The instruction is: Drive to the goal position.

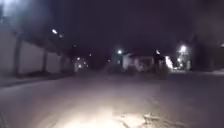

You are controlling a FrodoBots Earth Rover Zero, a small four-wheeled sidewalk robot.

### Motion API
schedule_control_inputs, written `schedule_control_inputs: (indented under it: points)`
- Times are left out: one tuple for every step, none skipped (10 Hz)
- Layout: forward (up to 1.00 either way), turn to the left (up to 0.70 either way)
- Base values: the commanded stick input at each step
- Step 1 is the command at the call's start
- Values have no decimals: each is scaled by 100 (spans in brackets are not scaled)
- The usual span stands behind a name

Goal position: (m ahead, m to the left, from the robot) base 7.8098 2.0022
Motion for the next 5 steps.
schedule_control_inputs:
  points:
    - [70,0]
    - [70,0]
    - [70,0]
    - [70,0]
    - [70,0]
